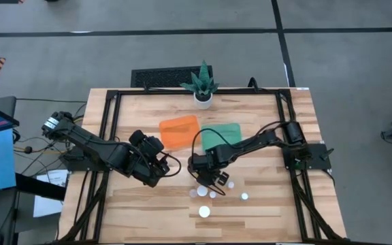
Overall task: Pick and place medicine bottles into bin by pill shape (circle, oval)
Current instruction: Put the bottom left orange capsule bottle into the orange bin
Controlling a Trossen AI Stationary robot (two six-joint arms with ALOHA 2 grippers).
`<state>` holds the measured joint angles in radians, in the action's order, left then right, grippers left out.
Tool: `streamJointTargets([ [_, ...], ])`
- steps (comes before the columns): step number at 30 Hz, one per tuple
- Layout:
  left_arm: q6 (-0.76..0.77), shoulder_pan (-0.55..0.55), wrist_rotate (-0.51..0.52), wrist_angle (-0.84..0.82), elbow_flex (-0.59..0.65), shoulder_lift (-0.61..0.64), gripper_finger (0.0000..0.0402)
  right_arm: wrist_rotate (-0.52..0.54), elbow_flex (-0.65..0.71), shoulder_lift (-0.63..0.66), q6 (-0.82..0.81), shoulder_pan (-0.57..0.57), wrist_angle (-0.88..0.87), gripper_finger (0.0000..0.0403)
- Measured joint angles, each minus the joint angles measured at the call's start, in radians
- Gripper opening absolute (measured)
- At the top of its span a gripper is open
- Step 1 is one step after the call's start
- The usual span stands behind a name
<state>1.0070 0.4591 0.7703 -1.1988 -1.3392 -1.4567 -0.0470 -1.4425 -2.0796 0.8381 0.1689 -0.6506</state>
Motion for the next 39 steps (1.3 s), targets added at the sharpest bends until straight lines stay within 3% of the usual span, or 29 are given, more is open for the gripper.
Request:
streamJointTargets([
  [11,-0.005,0.000,0.000,0.001,0.000,0.000,0.0309,-0.007,-0.079,0.046,-0.103,-0.055,-0.047,0.0153],
  [20,0.027,0.002,0.023,0.002,0.000,0.026,0.0309,-0.204,-0.108,0.257,-0.273,-0.218,-0.026,0.0159],
  [27,0.046,0.009,0.201,0.077,0.000,0.122,0.0309,-0.377,-0.108,0.438,-0.421,-0.362,0.029,0.0169],
  [32,-0.109,-0.007,0.266,0.298,0.000,0.196,0.0309,-0.462,-0.108,0.525,-0.534,-0.439,0.140,0.0171],
  [39,-0.568,-0.117,0.185,0.707,0.000,0.230,0.0309,-0.455,-0.108,0.576,-0.577,-0.466,0.213,0.0172],
])
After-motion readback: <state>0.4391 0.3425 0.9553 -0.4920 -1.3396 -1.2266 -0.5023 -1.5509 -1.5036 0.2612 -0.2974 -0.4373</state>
